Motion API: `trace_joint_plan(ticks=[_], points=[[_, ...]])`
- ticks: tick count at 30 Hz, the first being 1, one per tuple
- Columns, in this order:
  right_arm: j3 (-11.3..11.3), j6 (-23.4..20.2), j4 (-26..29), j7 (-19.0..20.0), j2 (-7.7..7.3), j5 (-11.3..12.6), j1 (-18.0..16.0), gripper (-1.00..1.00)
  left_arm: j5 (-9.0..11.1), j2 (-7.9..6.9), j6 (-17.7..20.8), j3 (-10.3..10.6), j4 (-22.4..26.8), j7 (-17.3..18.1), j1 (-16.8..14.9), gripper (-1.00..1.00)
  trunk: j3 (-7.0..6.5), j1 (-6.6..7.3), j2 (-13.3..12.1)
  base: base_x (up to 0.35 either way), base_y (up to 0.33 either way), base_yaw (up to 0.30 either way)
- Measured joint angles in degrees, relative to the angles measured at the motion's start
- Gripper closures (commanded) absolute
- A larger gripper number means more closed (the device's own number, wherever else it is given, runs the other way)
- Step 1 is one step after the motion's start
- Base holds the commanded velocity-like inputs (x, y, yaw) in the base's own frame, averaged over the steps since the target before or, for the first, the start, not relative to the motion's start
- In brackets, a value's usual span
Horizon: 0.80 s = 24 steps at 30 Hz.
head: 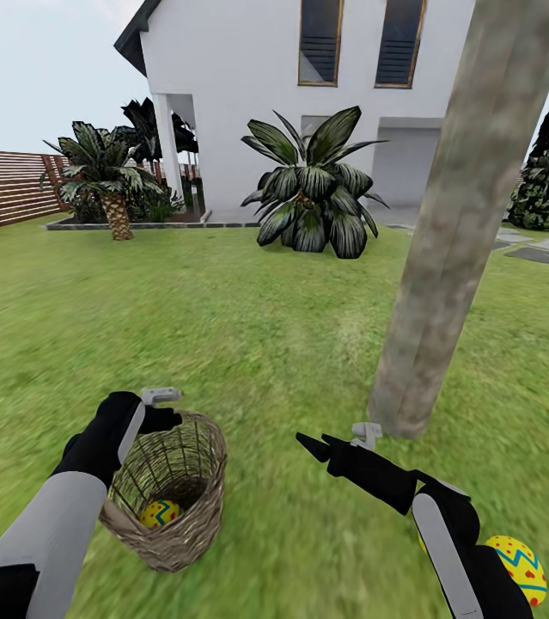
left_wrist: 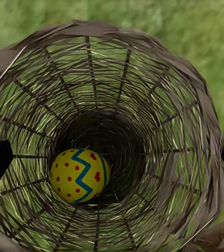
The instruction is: Take the three Easter eggs out of the wicker basket on the lawn in the garden, then place them on the lawn next to a single tree (choose any tree) so that all three eggs are next to the same tree and none are left in the basket.
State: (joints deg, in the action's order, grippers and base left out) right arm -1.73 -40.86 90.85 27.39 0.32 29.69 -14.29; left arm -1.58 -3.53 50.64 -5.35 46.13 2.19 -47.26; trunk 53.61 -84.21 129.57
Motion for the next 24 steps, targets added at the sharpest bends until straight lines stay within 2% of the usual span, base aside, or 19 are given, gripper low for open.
trace_joint_plan(ticks=[4,7,9,15,24], points=[[0.0,0.0,0.0,0.0,0.00,0.0,0.0,-1.00,0.0,-0.40,0.0,0.0,0.0,-0.1,-0.1,-1.00,0.00,0.00,0.0,0.000,0.000,0.000],[0.0,0.0,0.0,0.0,0.00,0.0,0.0,-1.00,0.0,-1.90,-0.1,0.0,0.0,-0.2,-0.1,-1.00,0.00,0.00,0.0,0.000,0.000,0.000],[0.0,0.0,0.0,0.0,0.00,0.0,0.0,-1.00,0.0,-2.34,-0.1,0.0,0.0,-0.2,-0.2,-1.00,0.00,0.00,0.0,0.000,0.000,0.000],[0.0,0.0,0.0,0.0,0.00,0.0,0.0,-1.00,0.1,-2.73,-0.2,0.0,0.0,-0.2,-0.2,-1.00,0.00,0.00,0.0,0.000,0.000,0.000],[0.0,0.0,0.0,0.0,0.00,0.0,0.0,-1.00,0.1,-2.81,-0.2,0.0,-1.4,-0.3,-0.2,-1.00,1.61,-1.97,3.6,0.000,0.000,0.000]])
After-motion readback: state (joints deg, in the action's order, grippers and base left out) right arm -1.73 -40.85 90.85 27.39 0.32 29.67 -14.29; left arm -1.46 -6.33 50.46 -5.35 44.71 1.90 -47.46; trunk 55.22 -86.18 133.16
